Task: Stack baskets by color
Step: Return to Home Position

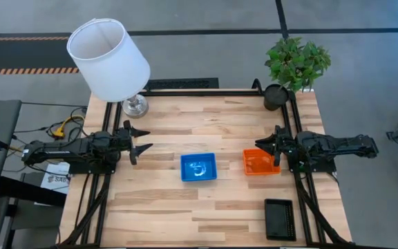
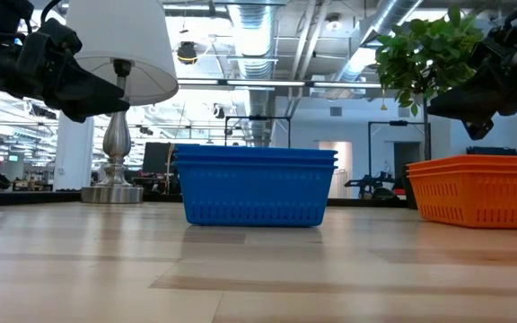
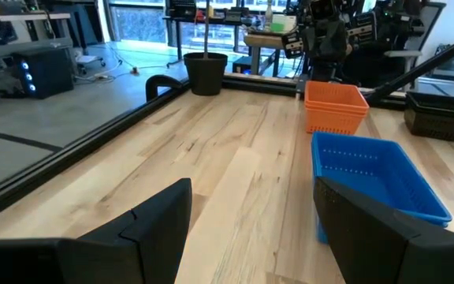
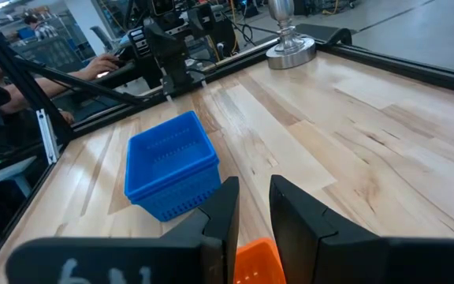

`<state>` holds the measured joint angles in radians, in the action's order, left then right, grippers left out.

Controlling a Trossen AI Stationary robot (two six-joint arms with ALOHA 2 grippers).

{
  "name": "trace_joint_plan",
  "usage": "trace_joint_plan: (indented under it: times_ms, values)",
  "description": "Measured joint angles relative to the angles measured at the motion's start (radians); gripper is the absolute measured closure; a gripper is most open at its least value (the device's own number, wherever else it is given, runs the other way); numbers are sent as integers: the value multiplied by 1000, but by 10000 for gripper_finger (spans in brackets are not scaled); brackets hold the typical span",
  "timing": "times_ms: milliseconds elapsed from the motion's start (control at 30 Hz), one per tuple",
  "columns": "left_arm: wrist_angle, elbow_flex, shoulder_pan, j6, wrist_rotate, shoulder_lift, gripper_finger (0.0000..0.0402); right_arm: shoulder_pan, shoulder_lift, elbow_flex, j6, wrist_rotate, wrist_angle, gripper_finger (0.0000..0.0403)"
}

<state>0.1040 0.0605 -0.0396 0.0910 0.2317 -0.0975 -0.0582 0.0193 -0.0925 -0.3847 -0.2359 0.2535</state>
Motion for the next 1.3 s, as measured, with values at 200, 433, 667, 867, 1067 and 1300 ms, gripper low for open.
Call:
trace_joint_plan:
  times_ms: [200, 433, 667, 867, 1067, 1300]
  values:
    - [0, 0, 0, 0, 0, 0, 148, 0, 0, 0, 0, 0, 0, 310]
    - [-143, -45, 12, -4, 0, 0, 148, -24, -18, 3, 0, 0, -11, 310]
    - [-163, -51, 21, 0, -15, 46, 148, -67, -18, 89, -1, 4, -310, 310]
    - [-175, -52, 21, 0, -15, 97, 148, -100, -18, 87, 0, 3, -327, 310]
    - [-172, -53, 21, 0, -15, 97, 148, -118, -18, 87, 0, 3, -323, 310]
    - [-172, -53, 27, -1, -14, 97, 148, -145, -18, 87, 0, 2, -322, 310]
